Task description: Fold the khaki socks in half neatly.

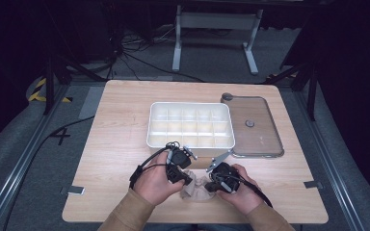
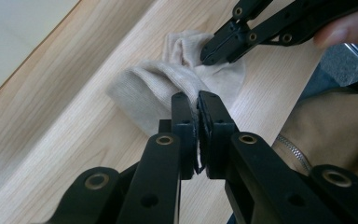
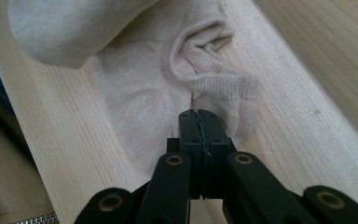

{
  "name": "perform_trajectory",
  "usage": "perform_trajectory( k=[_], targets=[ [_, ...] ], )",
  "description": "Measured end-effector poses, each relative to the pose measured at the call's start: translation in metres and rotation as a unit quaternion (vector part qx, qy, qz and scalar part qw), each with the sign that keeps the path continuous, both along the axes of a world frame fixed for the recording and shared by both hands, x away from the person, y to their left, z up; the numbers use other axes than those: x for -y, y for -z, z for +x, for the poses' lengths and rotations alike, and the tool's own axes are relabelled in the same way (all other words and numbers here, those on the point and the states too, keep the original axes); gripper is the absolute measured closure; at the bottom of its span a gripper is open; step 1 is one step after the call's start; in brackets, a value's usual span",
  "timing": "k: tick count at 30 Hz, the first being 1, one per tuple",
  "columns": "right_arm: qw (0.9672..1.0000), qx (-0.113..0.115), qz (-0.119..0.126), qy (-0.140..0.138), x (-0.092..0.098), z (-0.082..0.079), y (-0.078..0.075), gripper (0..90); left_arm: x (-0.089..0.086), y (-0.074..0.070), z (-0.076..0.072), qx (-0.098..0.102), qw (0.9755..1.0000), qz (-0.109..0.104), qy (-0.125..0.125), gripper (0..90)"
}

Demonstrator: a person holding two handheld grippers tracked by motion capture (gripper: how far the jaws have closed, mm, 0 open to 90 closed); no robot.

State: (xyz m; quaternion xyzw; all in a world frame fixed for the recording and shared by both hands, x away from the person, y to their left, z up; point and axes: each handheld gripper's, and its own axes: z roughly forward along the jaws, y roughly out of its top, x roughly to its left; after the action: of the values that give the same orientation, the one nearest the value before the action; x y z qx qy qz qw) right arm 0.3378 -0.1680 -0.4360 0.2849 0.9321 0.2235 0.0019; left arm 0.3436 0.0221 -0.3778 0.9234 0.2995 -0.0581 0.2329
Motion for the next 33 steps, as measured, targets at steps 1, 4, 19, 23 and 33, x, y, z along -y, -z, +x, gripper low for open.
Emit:
perform_trajectory(
  k=[1, 4, 19, 23, 33],
  targets=[
    [1.0, 0.001, 0.0, 0.001, 0.0, 0.0, 0.0, 90.0, 0.001, 0.0, 0.0, 0.002, 1.0, -0.002, 0.002, 85.7],
    [1.0, 0.002, 0.001, 0.001, 0.0, -0.001, 0.0, 90.0, 0.004, 0.0, -0.001, 0.003, 1.0, -0.006, 0.001, 85.6],
    [0.9999, 0.0, 0.012, 0.006, 0.003, -0.001, 0.002, 90.0, 0.023, 0.014, -0.001, 0.002, 0.9999, -0.002, 0.016, 85.6],
    [0.9999, 0.003, 0.013, 0.005, 0.004, -0.001, 0.002, 90.0, 0.027, 0.019, 0.0, -0.001, 0.9998, 0.0, 0.022, 85.5],
    [0.9998, -0.001, 0.019, 0.008, 0.005, -0.001, 0.002, 90.0, 0.034, 0.025, -0.002, 0.003, 0.9996, 0.002, 0.029, 85.5]
  ],
)
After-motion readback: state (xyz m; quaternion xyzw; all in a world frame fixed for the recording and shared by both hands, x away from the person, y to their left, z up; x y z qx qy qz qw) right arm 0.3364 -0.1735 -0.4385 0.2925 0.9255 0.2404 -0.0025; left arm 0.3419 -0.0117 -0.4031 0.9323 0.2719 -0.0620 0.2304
